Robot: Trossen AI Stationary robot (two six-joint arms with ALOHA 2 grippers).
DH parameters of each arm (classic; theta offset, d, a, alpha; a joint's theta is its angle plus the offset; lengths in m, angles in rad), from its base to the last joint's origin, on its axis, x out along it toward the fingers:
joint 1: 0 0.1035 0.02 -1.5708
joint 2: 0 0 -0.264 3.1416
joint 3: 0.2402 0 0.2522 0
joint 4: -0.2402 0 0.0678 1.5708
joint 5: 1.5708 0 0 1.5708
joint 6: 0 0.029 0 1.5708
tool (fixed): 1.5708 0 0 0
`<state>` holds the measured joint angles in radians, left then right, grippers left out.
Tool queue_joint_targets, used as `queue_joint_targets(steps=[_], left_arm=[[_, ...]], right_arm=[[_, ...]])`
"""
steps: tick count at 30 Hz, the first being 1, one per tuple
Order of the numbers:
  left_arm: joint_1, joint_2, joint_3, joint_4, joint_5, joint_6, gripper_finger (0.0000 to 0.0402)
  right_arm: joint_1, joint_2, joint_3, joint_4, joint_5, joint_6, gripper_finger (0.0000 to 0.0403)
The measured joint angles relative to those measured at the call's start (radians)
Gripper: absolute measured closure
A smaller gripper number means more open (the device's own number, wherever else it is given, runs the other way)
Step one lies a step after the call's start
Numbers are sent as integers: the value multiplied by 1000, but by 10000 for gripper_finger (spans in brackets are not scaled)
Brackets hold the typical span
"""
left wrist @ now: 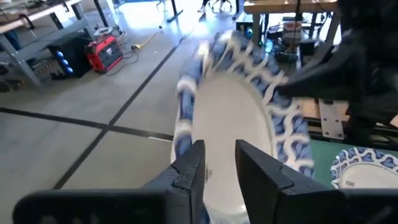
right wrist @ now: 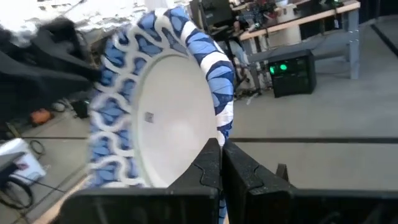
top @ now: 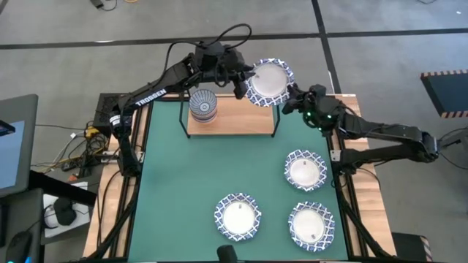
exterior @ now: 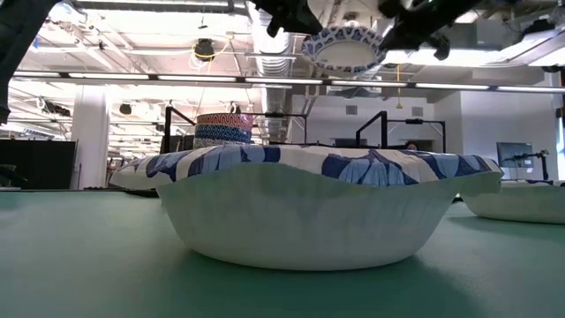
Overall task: Place and stack bowls onto a shelf
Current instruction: Put the white patterned bowl on the shelf
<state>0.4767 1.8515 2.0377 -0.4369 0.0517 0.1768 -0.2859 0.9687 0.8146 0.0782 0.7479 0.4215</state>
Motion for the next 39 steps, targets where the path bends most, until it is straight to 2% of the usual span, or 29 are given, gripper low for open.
queue_joint_targets(steps=[5, 10, 16, 25, 30, 33, 35, 39], left_arm=[[0, -19, 26, -52, -1, 3, 324], [14, -76, 43, -115, -23, 28, 324], [41, -117, 43, -169, -24, 40, 324], [71, -127, 43, -339, -16, 41, 324], [74, -126, 43, -398, -11, 48, 324], [75, -126, 43, -419, -11, 48, 324], [75, -126, 43, -440, -10, 48, 324], [75, -126, 43, -486, -5, 48, 324]], right_arm=[[-109, 117, 11, 47, -134, 85, 381], [-135, 245, 75, -7, -148, 220, 381], [-127, 391, 192, -212, -150, 357, 381], [-114, 586, 407, -507, -150, 337, 381], [-116, 690, 494, -575, -154, 279, 381], [-116, 745, 528, -599, -207, 269, 381], [-117, 768, 546, -629, -249, 276, 380], [-113, 809, 595, -730, -243, 324, 378]])
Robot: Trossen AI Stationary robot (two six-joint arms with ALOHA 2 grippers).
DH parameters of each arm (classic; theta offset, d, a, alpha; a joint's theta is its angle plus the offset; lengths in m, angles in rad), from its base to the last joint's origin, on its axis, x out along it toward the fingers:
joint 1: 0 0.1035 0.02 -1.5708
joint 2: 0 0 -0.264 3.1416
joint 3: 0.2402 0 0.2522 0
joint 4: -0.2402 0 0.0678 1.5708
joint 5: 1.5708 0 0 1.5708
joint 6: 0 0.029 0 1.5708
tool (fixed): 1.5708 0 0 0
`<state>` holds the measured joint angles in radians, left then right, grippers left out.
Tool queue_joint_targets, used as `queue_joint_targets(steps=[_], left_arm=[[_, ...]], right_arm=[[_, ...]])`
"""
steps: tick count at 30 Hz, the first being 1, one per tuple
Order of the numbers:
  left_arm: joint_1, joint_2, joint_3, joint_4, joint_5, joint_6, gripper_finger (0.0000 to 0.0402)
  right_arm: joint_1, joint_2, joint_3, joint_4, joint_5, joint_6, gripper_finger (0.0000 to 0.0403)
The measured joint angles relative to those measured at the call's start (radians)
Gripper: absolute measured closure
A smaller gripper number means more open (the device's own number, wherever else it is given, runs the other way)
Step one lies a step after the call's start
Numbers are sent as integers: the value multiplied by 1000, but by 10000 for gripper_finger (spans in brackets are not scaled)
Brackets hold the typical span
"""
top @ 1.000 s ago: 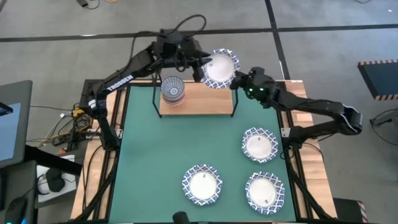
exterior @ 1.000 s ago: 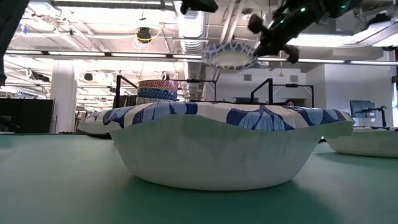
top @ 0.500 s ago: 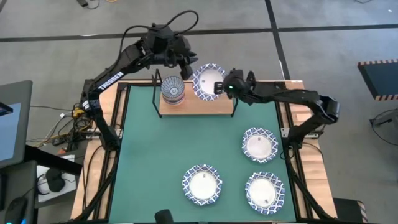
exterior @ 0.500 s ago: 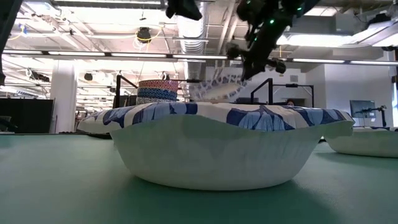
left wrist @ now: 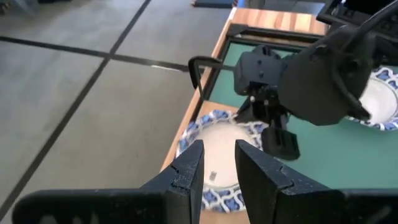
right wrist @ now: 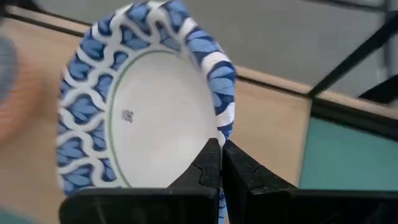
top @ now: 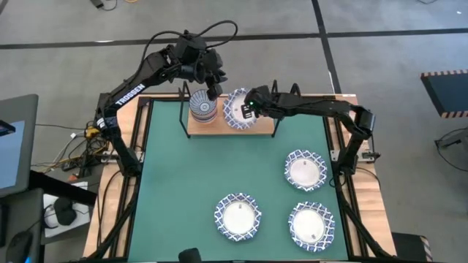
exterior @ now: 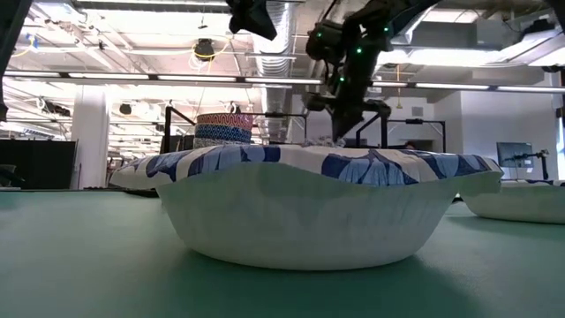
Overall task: Place and stack bowls onto a shelf
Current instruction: Put the white patterned bowl on the shelf, then stack the white patterned bowl on top of the other white patterned bowl on the shelf
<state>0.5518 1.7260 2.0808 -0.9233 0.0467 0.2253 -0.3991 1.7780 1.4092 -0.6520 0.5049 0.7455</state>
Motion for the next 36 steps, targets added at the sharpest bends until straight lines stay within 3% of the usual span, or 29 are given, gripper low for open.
queue_joint_targets(steps=[14, 28, 36], left_arm=[[0, 0, 0, -11, -2, 0, 324], [0, 0, 0, -15, -3, -2, 324], [7, -26, 0, -37, 8, 0, 324]], right_arm=[[-30, 21, 19, -44, 23, 24, 329], [-32, -2, 19, -70, 22, 36, 227], [25, -155, 17, -89, 68, -17, 225]])
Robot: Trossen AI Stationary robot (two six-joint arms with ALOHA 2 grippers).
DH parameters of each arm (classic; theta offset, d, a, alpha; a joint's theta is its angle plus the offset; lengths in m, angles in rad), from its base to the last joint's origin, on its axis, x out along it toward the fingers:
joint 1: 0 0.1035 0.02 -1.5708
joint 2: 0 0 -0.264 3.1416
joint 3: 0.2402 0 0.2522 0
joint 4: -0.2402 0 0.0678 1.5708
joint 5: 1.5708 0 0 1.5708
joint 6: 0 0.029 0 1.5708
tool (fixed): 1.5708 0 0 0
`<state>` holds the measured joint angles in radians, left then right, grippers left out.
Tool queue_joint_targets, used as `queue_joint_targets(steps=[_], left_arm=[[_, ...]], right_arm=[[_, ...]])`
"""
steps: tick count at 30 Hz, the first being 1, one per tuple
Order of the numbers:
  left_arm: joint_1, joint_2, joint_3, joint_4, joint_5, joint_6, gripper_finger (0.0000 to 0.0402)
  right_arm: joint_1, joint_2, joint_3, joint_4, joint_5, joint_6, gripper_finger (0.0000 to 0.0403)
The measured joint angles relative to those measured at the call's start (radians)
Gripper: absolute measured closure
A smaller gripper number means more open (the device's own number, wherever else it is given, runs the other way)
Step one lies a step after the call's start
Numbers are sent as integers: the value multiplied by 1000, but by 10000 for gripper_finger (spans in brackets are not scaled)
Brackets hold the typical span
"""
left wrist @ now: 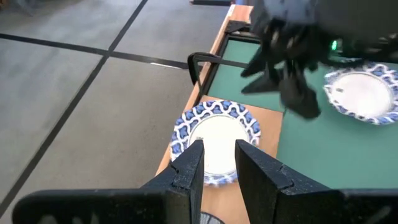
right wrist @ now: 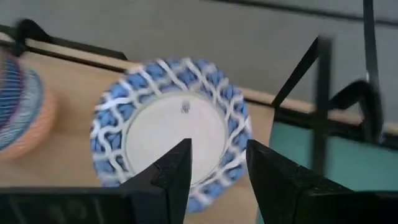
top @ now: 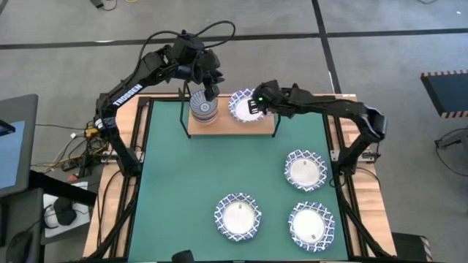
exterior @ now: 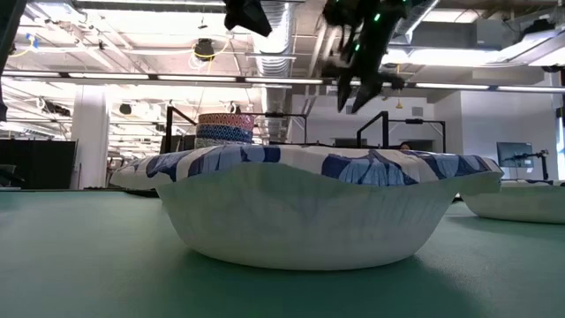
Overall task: Place and stack bowls onto a shelf
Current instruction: Stack the white patterned bowl on top of the other white patterned bowl on the shelf
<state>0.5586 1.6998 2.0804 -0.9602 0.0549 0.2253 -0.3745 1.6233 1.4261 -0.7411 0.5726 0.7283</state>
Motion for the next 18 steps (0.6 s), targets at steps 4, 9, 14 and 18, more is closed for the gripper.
queue_joint_targets(steps=[4, 9, 14, 18], left_arm=[[16, -37, 0, -35, 43, 16, 324], [29, -76, -20, -38, 156, 17, 324], [8, -102, -131, 37, 309, 0, 324], [-28, -109, -206, 98, 343, -26, 324]], right_arm=[[36, -115, 2, -71, -21, -8, 229], [93, -233, 2, -204, -29, 102, 234], [182, -339, 2, -228, -30, 166, 240], [282, -376, 2, -378, -30, 236, 247]])
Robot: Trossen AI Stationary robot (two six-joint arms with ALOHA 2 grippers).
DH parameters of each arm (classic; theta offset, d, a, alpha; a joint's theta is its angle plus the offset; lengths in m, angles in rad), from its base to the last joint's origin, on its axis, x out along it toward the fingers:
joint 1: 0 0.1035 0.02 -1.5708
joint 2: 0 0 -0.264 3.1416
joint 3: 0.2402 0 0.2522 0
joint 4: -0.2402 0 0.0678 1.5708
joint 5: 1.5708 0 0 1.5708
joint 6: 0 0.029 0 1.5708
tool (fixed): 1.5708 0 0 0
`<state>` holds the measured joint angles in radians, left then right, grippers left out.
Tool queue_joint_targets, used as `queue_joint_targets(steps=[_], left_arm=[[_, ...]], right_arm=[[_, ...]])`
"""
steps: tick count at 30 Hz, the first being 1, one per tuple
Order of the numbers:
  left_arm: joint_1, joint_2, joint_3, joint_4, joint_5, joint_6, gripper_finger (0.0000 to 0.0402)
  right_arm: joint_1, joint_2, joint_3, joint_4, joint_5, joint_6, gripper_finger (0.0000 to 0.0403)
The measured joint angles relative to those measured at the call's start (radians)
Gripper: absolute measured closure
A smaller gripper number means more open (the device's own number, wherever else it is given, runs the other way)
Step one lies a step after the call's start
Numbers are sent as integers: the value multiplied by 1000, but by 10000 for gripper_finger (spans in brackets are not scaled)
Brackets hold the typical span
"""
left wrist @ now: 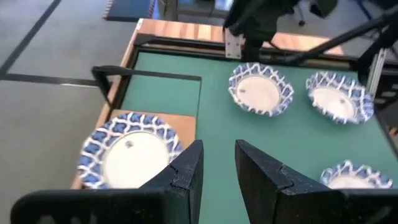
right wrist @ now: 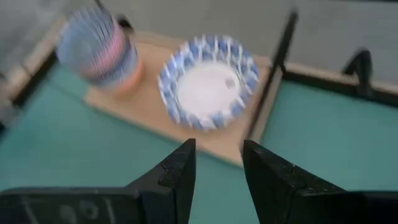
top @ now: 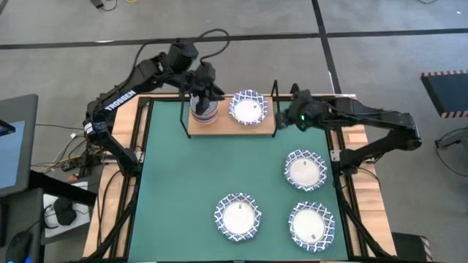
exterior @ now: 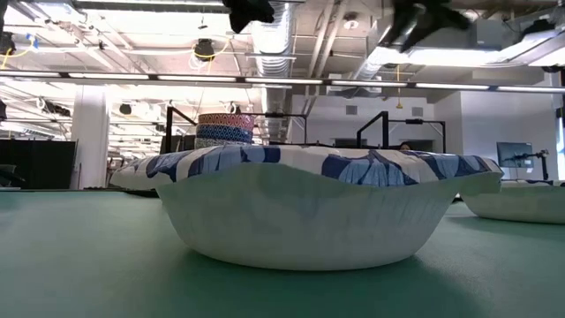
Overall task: Place and stack bowls onto a shelf
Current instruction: Stack the white patterned bowl on top of the other white patterned bowl on the shelf
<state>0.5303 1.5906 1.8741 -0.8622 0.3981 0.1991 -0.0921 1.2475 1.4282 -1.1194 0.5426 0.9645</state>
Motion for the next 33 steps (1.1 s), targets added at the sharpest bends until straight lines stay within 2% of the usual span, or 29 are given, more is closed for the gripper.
queue_joint_targets(steps=[4, 8, 12, 18, 21, 28, 33], left_arm=[[-60, 1, -50, 90, -24, -103, 324], [-146, 0, -95, 277, -91, -260, 324], [-232, 10, -94, 397, -228, -365, 324], [-362, 14, -94, 409, -492, -374, 324], [-425, 13, -144, 455, -604, -399, 324], [-515, 14, -368, 705, -614, -538, 324], [-513, 5, -394, 718, -627, -587, 320]], right_arm=[[118, -24, -3, -169, -7, 75, 254], [222, -76, -77, -164, -8, 87, 260], [298, -164, -210, -95, -48, 105, 264], [379, -310, -414, -13, -151, 151, 265], [396, -370, -475, -14, -201, 168, 265], [427, -445, -555, -17, -256, 190, 257], [420, -450, -626, -31, -257, 213, 229]])
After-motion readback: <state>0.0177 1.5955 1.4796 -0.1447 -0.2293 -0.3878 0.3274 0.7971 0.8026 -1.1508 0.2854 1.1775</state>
